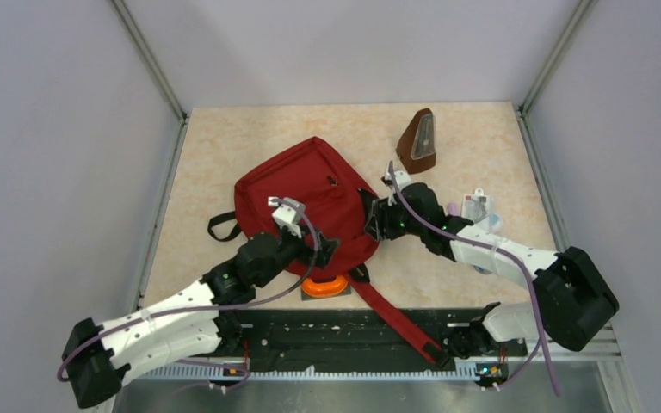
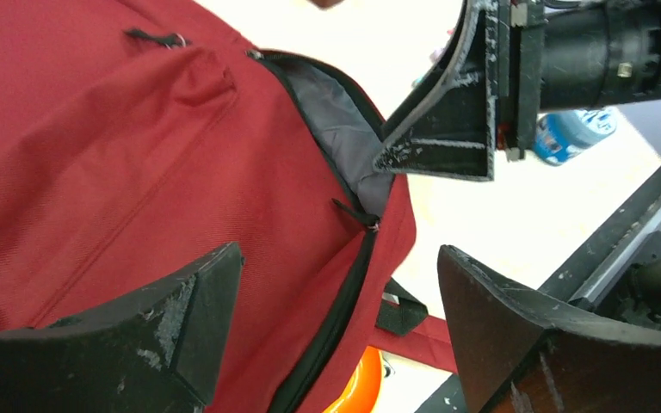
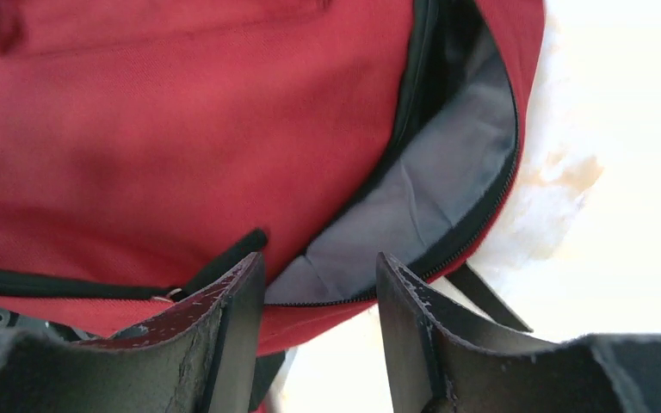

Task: Pack the student bag
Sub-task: Zip the student bag at the center of the board.

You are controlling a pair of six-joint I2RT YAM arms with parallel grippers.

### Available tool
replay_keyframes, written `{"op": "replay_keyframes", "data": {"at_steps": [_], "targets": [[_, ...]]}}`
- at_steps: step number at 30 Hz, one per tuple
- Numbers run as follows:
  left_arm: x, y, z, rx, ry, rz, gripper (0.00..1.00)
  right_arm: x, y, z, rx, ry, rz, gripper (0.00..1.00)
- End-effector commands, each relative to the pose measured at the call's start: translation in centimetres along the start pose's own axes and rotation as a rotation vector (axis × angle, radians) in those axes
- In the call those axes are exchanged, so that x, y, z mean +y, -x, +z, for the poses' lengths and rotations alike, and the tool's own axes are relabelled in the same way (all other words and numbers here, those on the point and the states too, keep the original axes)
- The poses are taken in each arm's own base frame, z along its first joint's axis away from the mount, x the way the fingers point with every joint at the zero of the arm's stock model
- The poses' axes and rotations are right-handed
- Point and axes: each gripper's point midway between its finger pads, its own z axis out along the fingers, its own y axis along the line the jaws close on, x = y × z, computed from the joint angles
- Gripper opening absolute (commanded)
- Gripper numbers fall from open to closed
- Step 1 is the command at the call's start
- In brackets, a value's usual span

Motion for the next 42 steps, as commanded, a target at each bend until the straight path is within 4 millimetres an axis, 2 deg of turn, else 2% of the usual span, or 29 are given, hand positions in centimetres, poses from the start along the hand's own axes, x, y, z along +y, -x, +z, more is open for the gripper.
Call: {"op": "replay_keyframes", "data": {"at_steps": [1, 3, 6, 8, 11, 14, 19, 24, 27, 29, 32, 37, 42], "targets": [[-1.7, 0.2, 2.9, 0.026, -0.029, -0.044, 0.84, 0.6, -3.0, 0.6, 0.053, 0.046, 0.090, 0.49], [-1.8, -1.7, 3.7, 0.104, -0.027, -0.057, 0.76, 0.2, -4.5, 0.6, 0.074, 0.037, 0.117, 0.49], [-2.2, -4.6, 4.2, 0.169, -0.063, -0.092, 0.70, -0.5, -6.7, 0.4, 0.105, 0.007, 0.133, 0.48], [-2.1, -5.7, 3.9, 0.172, -0.070, -0.115, 0.69, -1.0, -8.0, 0.3, 0.128, -0.014, 0.139, 0.48], [-1.4, -6.9, 3.0, 0.170, -0.056, -0.145, 0.67, -1.4, -8.7, 0.2, 0.147, -0.030, 0.135, 0.48], [-0.6, -7.7, 2.0, 0.169, -0.037, -0.169, 0.60, -1.5, -7.9, -0.1, 0.143, -0.046, 0.110, 0.48], [0.0, -9.3, 0.4, 0.178, -0.043, -0.197, 0.52, -0.2, -4.1, -1.6, 0.071, -0.015, 0.049, 0.56], [0.3, -10.6, -0.6, 0.197, -0.038, -0.184, 0.43, 3.5, -0.9, -3.1, -0.027, 0.115, -0.043, 0.61], [0.7, -11.2, -1.0, 0.214, -0.023, -0.156, 0.39, 6.3, -0.3, -3.4, -0.069, 0.188, -0.116, 0.62], [0.9, -11.6, -1.2, 0.231, -0.013, -0.136, 0.37, 7.4, -0.9, -3.0, -0.063, 0.212, -0.134, 0.62], [1.2, -12.4, -1.3, 0.256, 0.007, -0.114, 0.35, 6.9, -3.4, -1.6, 0.006, 0.187, -0.100, 0.57], [1.1, -13.1, -1.4, 0.286, 0.024, -0.077, 0.34, 5.9, -8.0, -0.8, 0.105, 0.135, -0.084, 0.36], [-0.1, -12.3, -1.1, 0.270, -0.003, -0.035, 0.39, 4.8, -11.1, -0.9, 0.142, 0.109, -0.050, 0.21]]}}
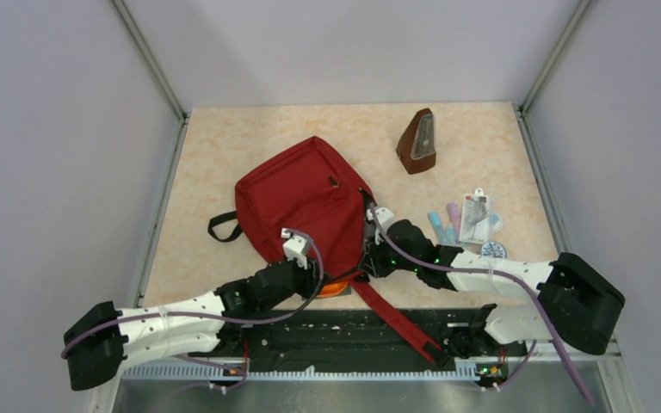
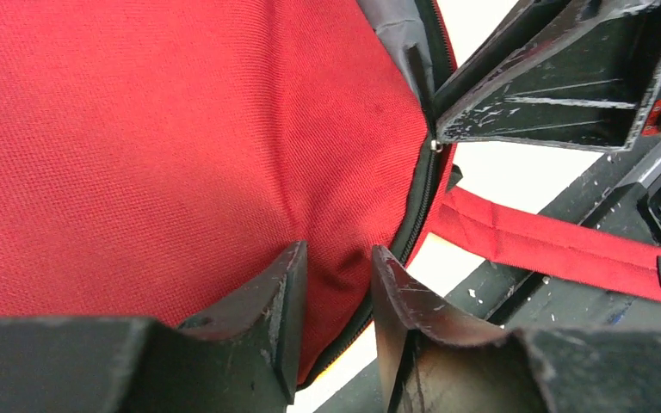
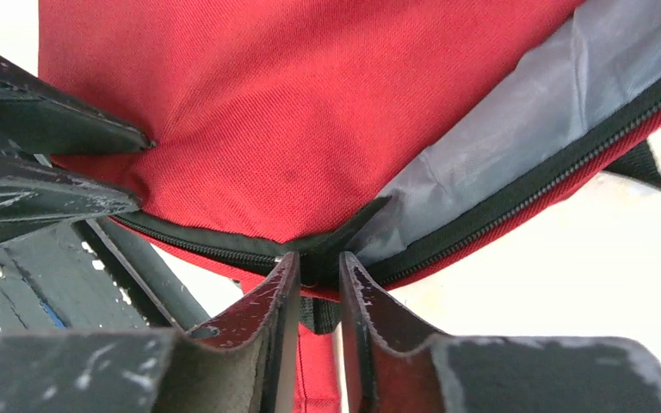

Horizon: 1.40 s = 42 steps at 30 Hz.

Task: Pack the student bag
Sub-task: Zip the student bag at the center of the board.

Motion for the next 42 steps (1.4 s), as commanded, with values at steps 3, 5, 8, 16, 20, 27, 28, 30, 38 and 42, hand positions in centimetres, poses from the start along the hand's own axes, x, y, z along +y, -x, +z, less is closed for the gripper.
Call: {"op": "replay_keyframes", "data": {"at_steps": [3, 5, 8, 16, 20, 27, 28, 30, 38, 42], "targets": [[-2.0, 1.3, 0.1, -0.009, -0.028, 0.068, 0.47, -0.7, -2.2, 0.6, -0.001, -0.030, 0.050, 0.18], [-3.0, 1.9, 0.2, -0.026, -0.052, 0.079, 0.53, -0.9, -2.5, 0.9, 0.004, -0.038, 0.057, 0.17], [-4.9, 3.1, 0.4, -0.068, -0.104, 0.095, 0.59, -0.7, -2.3, 1.0, 0.013, -0.035, 0.059, 0.18], [-4.6, 1.9, 3.0, -0.036, -0.010, 0.242, 0.67, -0.2, 2.2, -1.7, -0.076, -0.070, 0.076, 0.52], [-3.5, 0.7, 4.0, -0.010, 0.089, 0.293, 0.66, -0.9, 4.5, -3.4, -0.121, -0.050, 0.114, 0.64], [-3.0, -1.0, 4.1, 0.011, 0.190, 0.328, 0.39, -2.1, 6.7, -3.4, -0.148, -0.013, 0.142, 0.59], [-3.1, -1.2, 4.1, 0.014, 0.188, 0.326, 0.38, -1.9, 7.0, -3.2, -0.153, 0.001, 0.139, 0.57], [-3.4, -1.7, 4.1, 0.019, 0.183, 0.319, 0.36, -1.2, 7.7, -2.8, -0.164, 0.041, 0.125, 0.54], [-4.6, -2.8, 4.7, 0.040, 0.188, 0.339, 0.26, -1.2, 7.4, -0.5, -0.118, 0.117, 0.166, 0.49], [-4.9, -3.0, 5.0, 0.049, 0.196, 0.350, 0.24, -0.8, 6.7, 0.3, -0.089, 0.148, 0.236, 0.44]]}}
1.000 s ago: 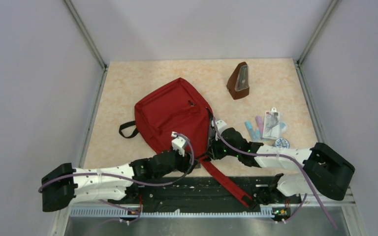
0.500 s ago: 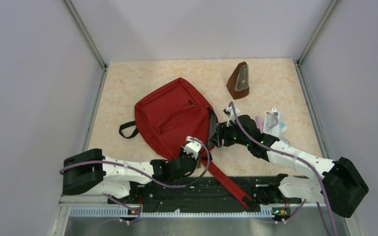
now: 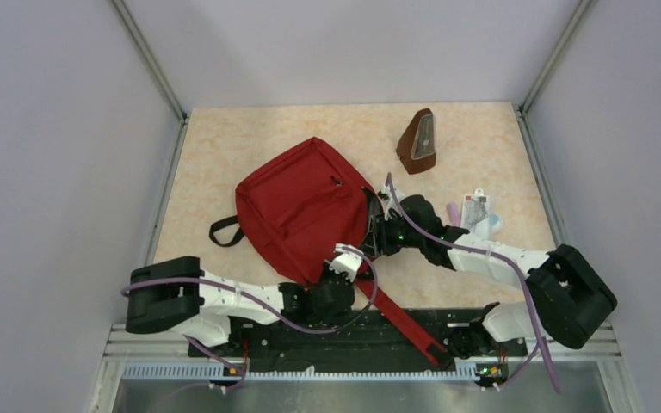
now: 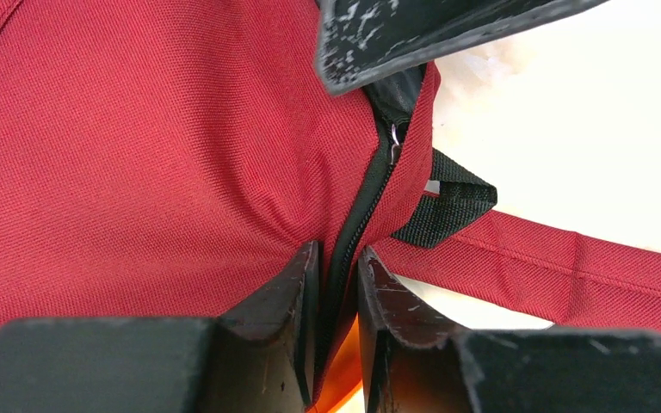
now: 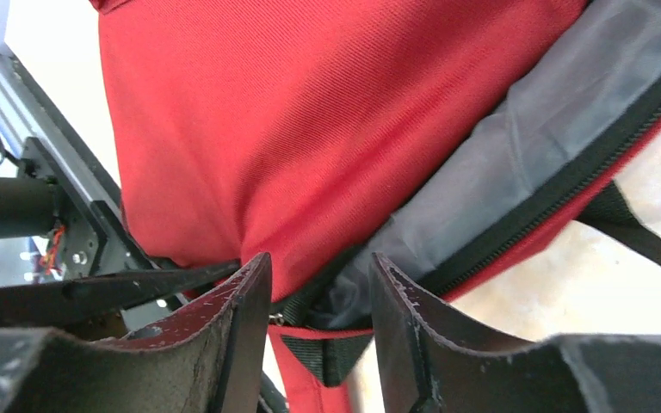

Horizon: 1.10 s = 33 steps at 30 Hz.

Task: Pack the student bag
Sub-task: Zip the student bag at the center of the board.

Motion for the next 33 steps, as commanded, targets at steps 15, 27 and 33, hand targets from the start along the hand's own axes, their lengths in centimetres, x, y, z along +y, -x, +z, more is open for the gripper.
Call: {"op": "replay_keyframes", "data": {"at_steps": [15, 27, 33], "targets": [[-2.2, -0.7, 0.0, 0.043, -0.037, -0.021, 0.21, -1.4, -1.0, 0.4, -0.020, -0.091, 0.259, 0.45], [-1.9, -0.7, 0.0, 0.041, -0.018, -0.028, 0.20, 0.6, -0.8, 0.6, -0.036, 0.026, 0.326, 0.41], [-1.6, -0.7, -0.1, 0.040, -0.010, -0.026, 0.20, -1.1, -1.2, -0.6, -0.107, -0.056, 0.378, 0.34]]}}
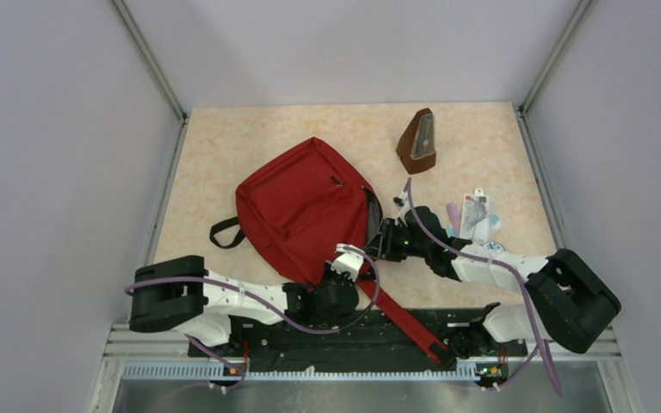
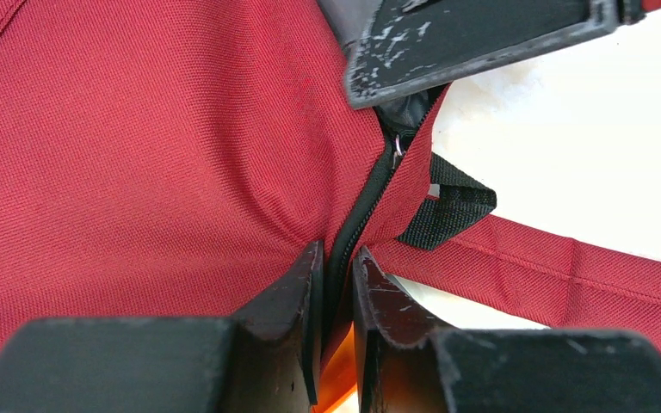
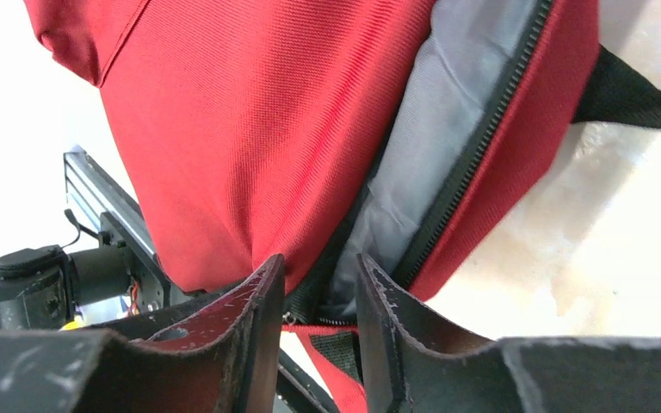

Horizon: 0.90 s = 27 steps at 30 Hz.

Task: Pack the student bag
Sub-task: Zip the student bag at the center of the board.

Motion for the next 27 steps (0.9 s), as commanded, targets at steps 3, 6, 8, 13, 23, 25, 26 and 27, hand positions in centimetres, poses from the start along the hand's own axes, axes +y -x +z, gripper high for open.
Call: {"op": "replay_keyframes", "data": {"at_steps": [3, 6, 8, 13, 23, 25, 26, 27], "targets": [[-1.1, -0.9, -0.4, 0.040, -0.036, -0.001, 0.19, -1.0, 0.5, -1.5, -0.094, -0.027, 0.062, 0.32], [-1.1, -0.9, -0.3, 0.039, -0.035, -0.002, 0.19, -0.8, 0.0, -1.5, -0.084, 0.003, 0.038, 0.32], [-1.1, -0.8, -0.3, 0.039, -0.036, -0.001, 0.19, -0.3, -0.4, -1.4, -0.066, 0.052, -0.020, 0.33], [-1.1, -0.8, -0.3, 0.039, -0.035, 0.002, 0.19, -0.5, -0.9, -1.2, -0.035, 0.081, -0.201, 0.34], [-1.0, -0.7, -0.3, 0.037, -0.025, -0.001, 0.18, -1.2, -1.3, -2.3, -0.046, 0.093, -0.413, 0.43], [-1.0, -0.7, -0.3, 0.038, -0.025, 0.003, 0.18, -2.2, -1.4, -2.1, -0.034, 0.051, -0.434, 0.43], [-1.0, -0.6, -0.3, 0.038, -0.024, 0.004, 0.18, -2.6, -1.5, -2.0, -0.022, 0.036, -0.448, 0.43], [-1.0, -0.7, -0.3, 0.040, -0.023, 0.006, 0.18, -2.9, -1.5, -1.9, -0.018, 0.025, -0.459, 0.43]]}}
